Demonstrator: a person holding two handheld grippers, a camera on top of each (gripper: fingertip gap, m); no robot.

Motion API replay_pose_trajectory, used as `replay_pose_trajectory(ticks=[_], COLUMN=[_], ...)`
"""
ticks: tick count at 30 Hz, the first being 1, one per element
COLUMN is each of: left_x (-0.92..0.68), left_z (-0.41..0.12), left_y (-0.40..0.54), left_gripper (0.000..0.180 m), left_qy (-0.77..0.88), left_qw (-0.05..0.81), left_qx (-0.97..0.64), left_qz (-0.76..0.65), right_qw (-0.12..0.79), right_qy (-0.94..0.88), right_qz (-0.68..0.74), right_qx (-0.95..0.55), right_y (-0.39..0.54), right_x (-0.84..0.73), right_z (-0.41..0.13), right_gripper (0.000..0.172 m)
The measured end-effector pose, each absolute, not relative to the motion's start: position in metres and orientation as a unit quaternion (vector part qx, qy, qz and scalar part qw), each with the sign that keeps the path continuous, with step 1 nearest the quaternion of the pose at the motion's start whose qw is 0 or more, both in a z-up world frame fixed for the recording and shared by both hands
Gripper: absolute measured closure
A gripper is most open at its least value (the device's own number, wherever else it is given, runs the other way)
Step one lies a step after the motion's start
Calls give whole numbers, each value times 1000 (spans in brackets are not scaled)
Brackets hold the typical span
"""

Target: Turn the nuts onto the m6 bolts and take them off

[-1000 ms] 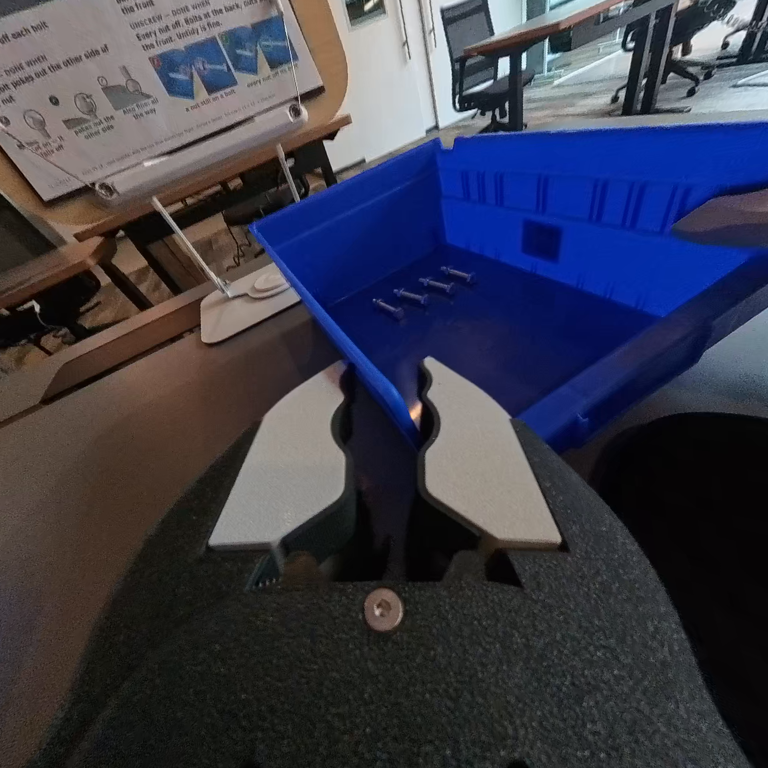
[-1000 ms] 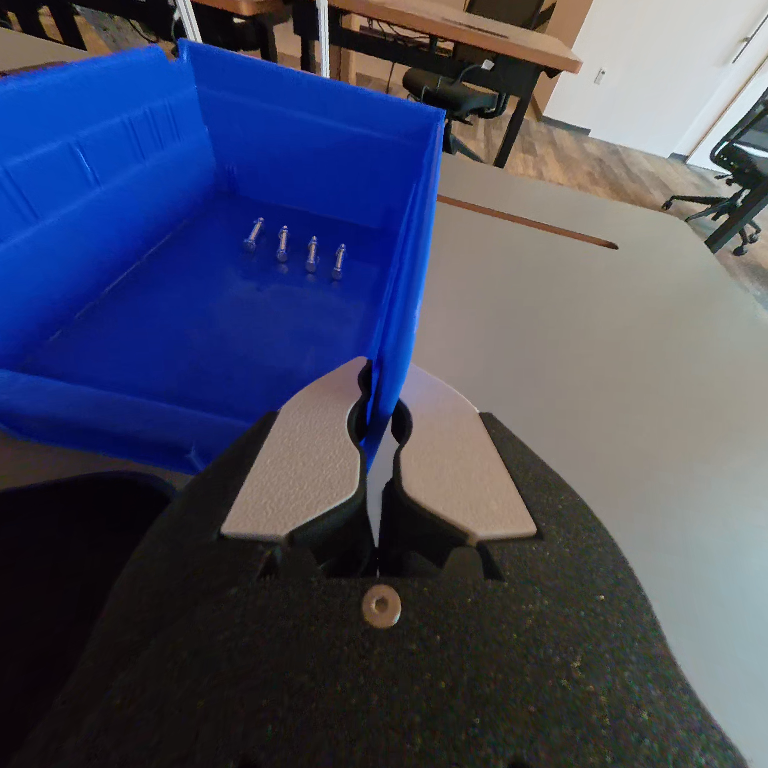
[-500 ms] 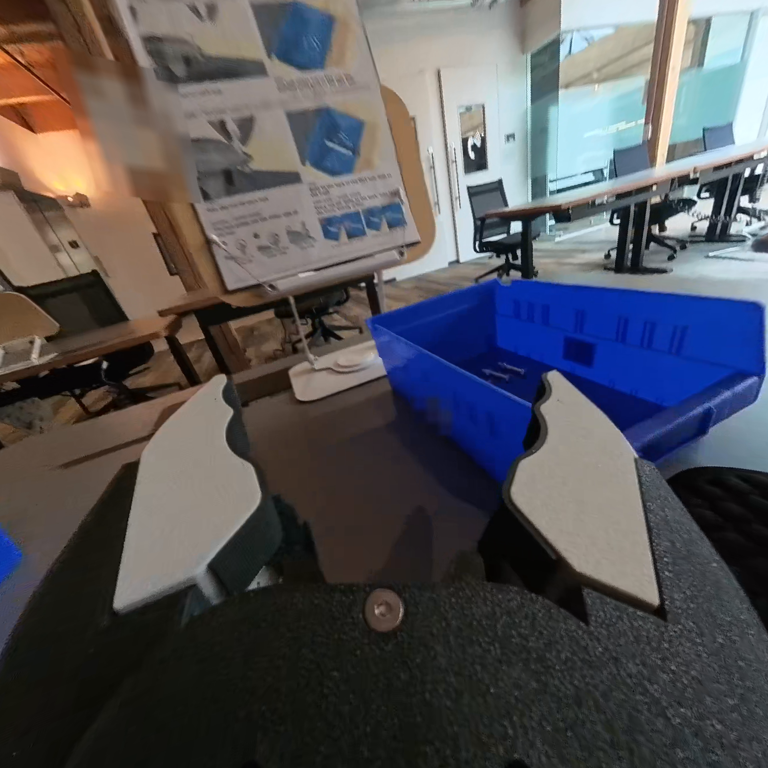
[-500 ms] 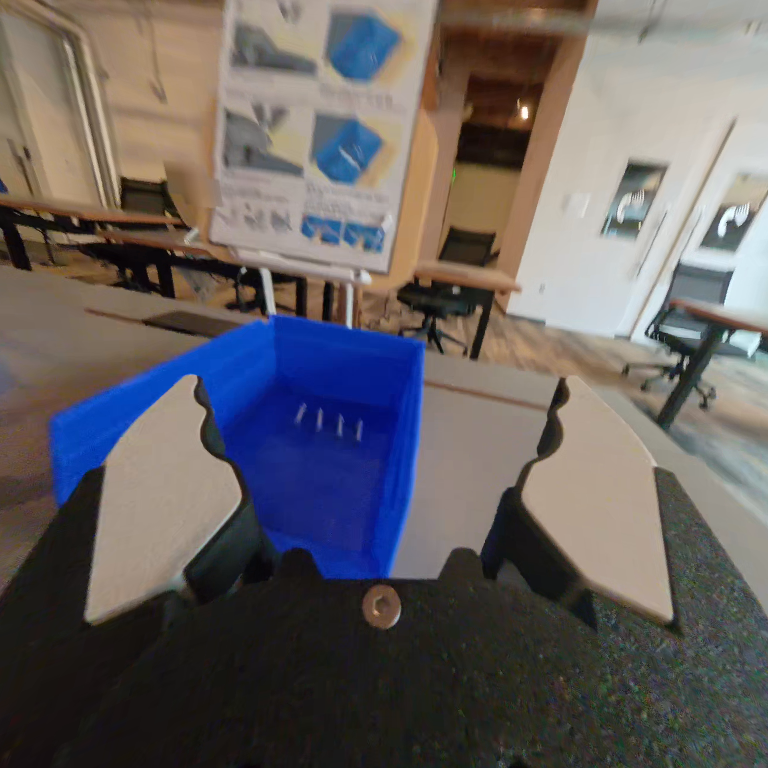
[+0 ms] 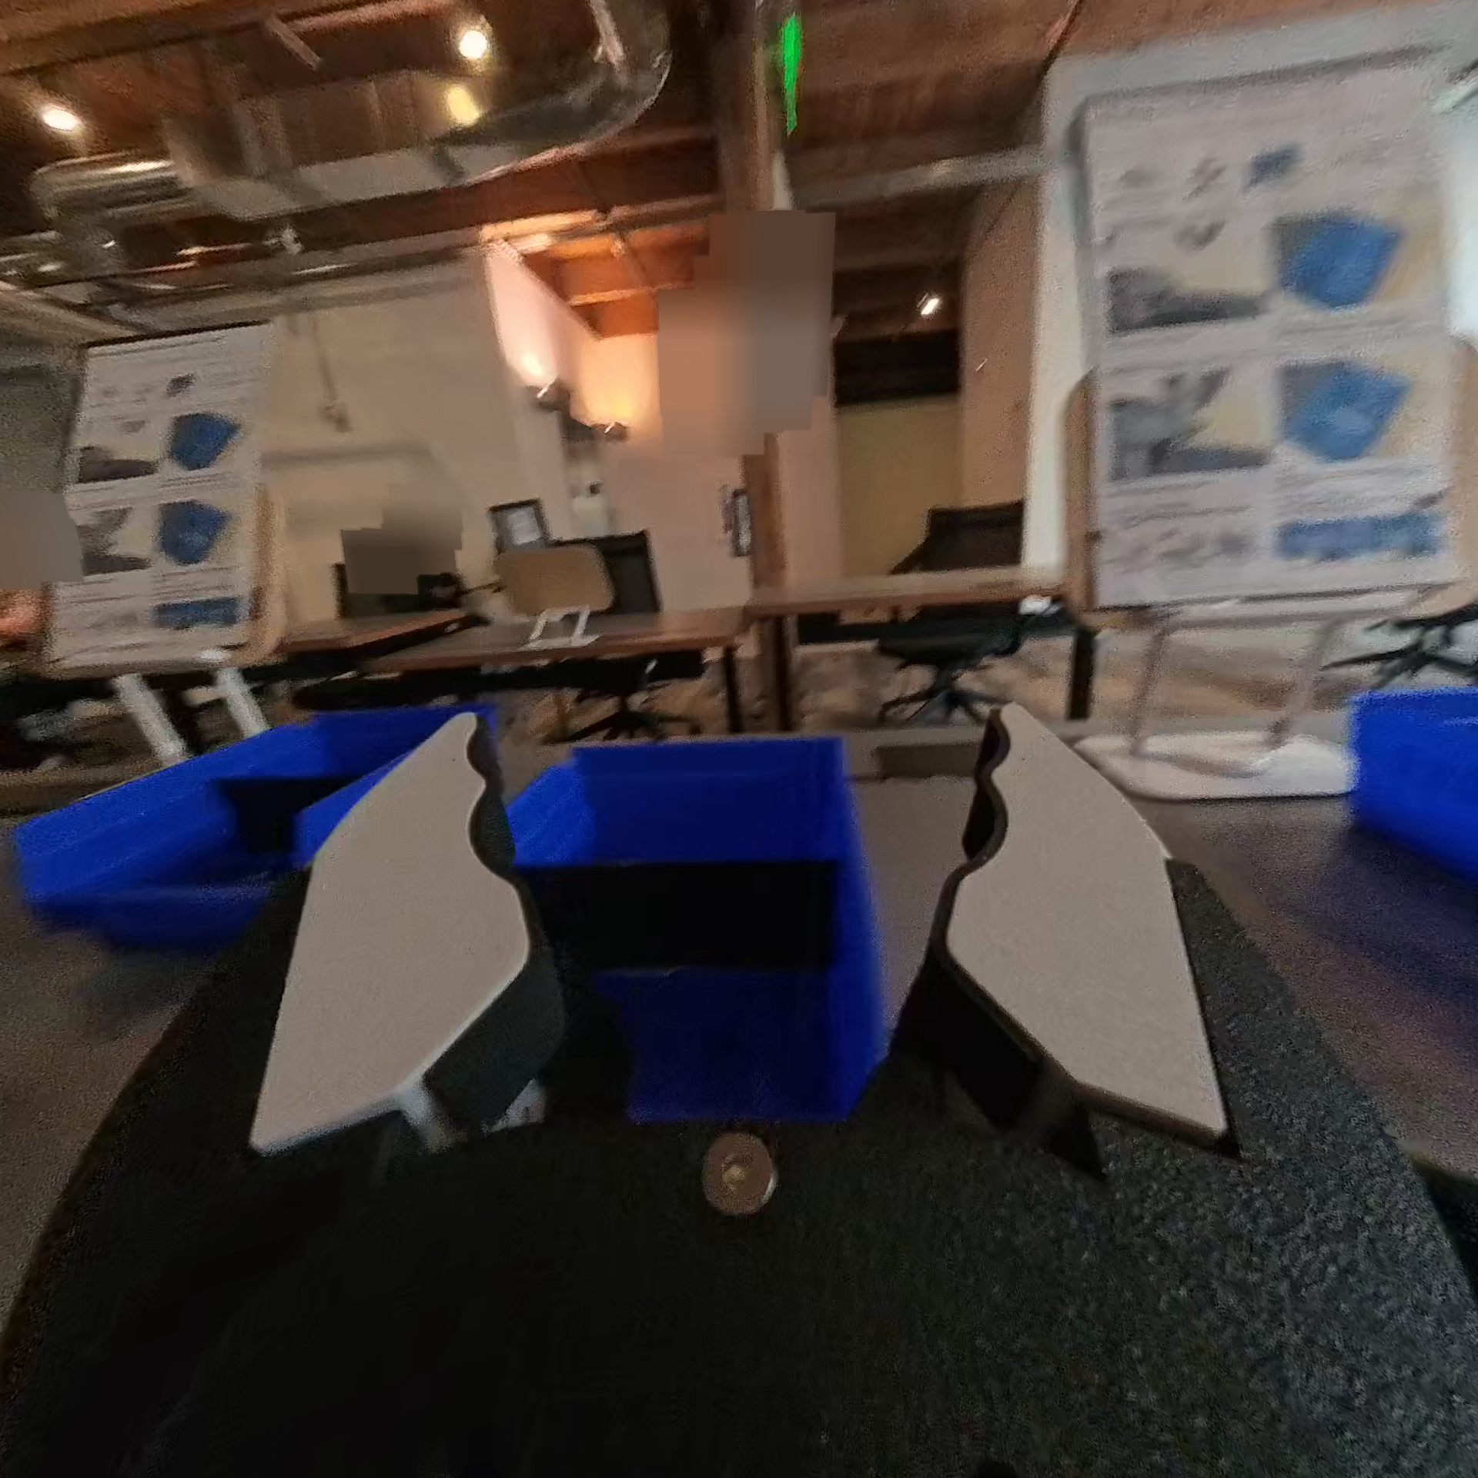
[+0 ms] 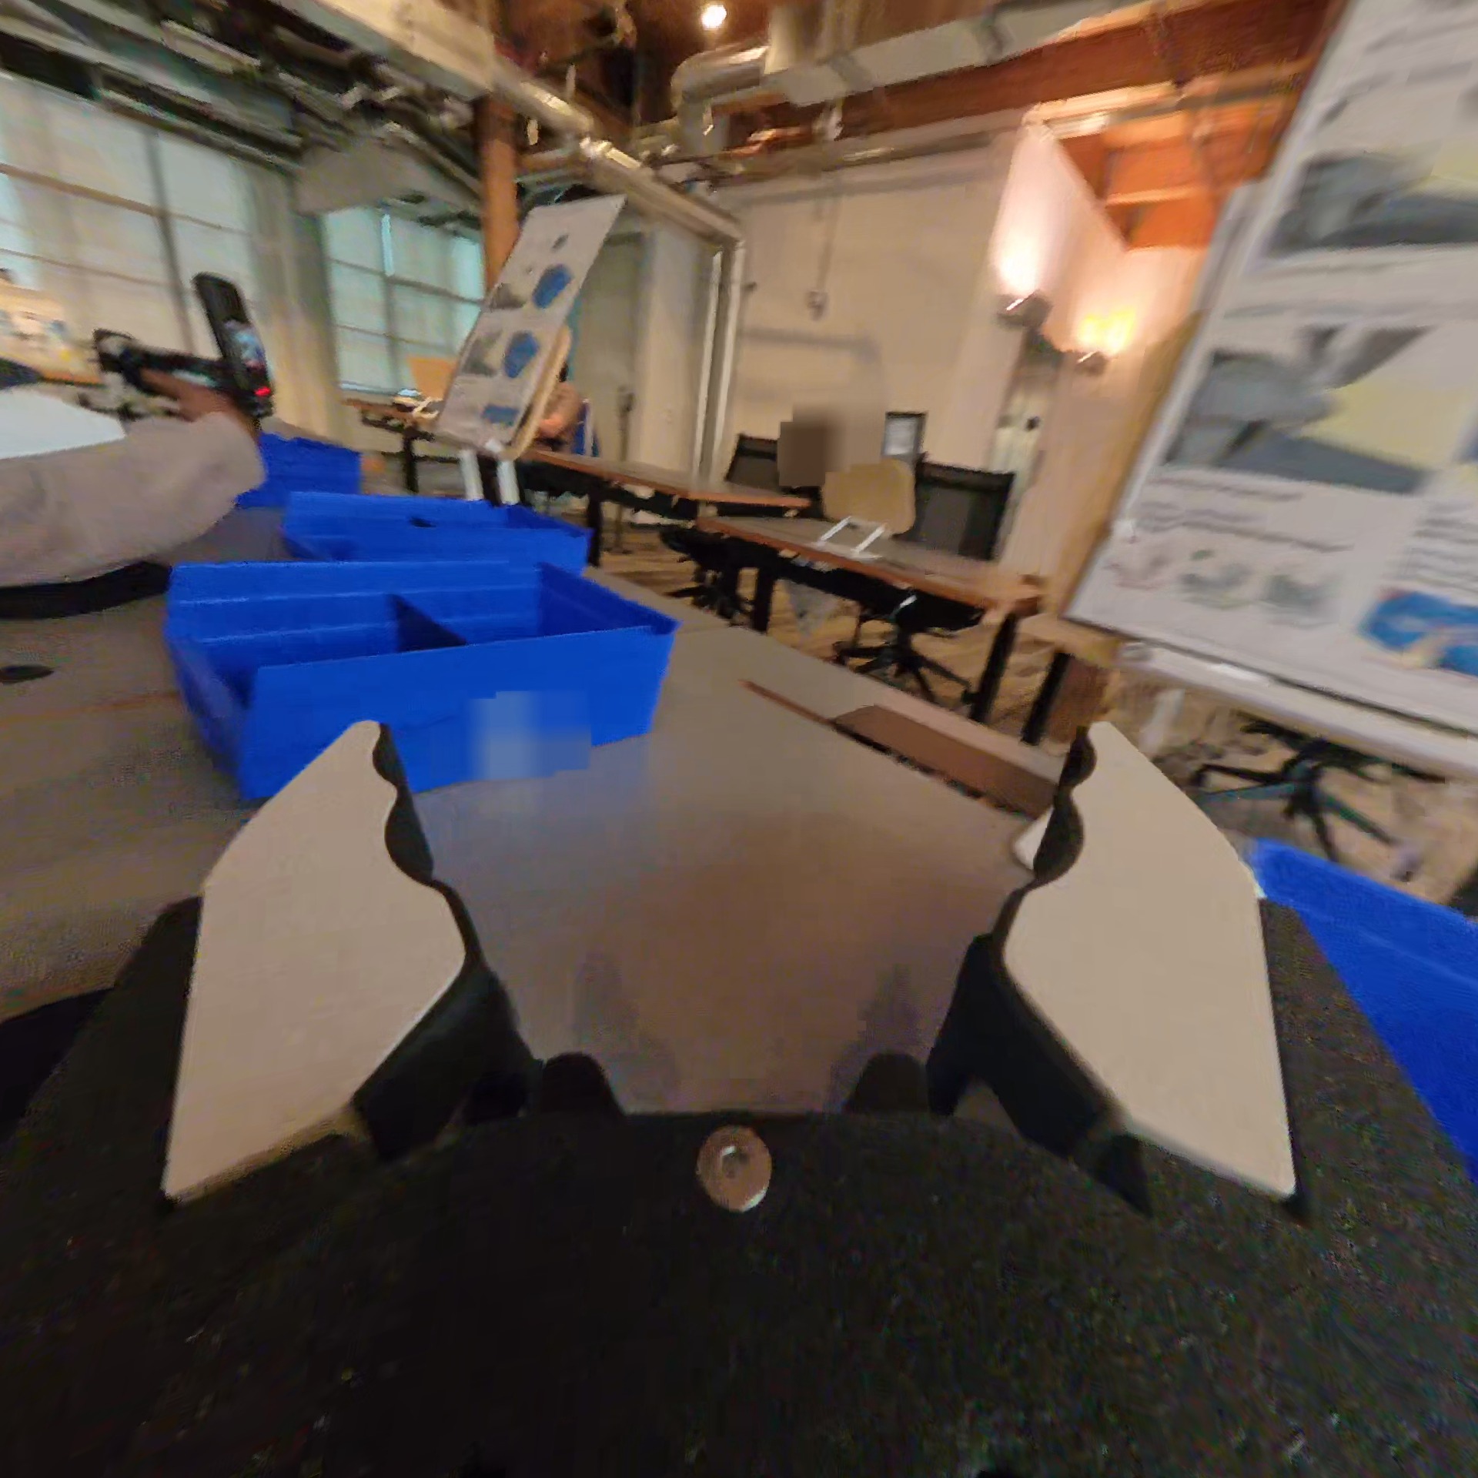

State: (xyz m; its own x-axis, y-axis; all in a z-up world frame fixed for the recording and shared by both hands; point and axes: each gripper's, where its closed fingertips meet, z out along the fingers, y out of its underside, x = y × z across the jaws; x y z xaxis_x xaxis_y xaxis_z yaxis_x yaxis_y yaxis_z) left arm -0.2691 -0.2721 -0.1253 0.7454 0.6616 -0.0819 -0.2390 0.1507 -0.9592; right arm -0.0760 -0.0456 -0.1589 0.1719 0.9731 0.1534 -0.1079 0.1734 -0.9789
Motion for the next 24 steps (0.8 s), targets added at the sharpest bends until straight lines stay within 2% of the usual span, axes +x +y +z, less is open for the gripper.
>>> replay_pose_trajectory(ticks=[4,8,12,17,24], left_x=[-332,-382,-428,-461,-466], left_z=[-152,-190,-227,-255,-275], left_y=[-332,-358,-365,-355,-327], left_gripper=[71,74,84,85,96], left_qy=[-199,-179,-180,-194,-179], left_qw=[668,619,585,555,521], left_qx=[-630,-693,-733,-756,-790], left_qz=[343,323,297,286,269], right_qw=[552,505,494,492,428], right_qy=[-513,-527,-559,-588,-597], right_qz=[453,469,438,400,397], right_qx=[-476,-498,-501,-502,-550], right_y=[-101,-146,-175,-187,-195], right_x=[-145,-194,-231,-267,-301], right_z=[-193,-222,-244,-253,-272], right_gripper=[25,25,34,41,49])
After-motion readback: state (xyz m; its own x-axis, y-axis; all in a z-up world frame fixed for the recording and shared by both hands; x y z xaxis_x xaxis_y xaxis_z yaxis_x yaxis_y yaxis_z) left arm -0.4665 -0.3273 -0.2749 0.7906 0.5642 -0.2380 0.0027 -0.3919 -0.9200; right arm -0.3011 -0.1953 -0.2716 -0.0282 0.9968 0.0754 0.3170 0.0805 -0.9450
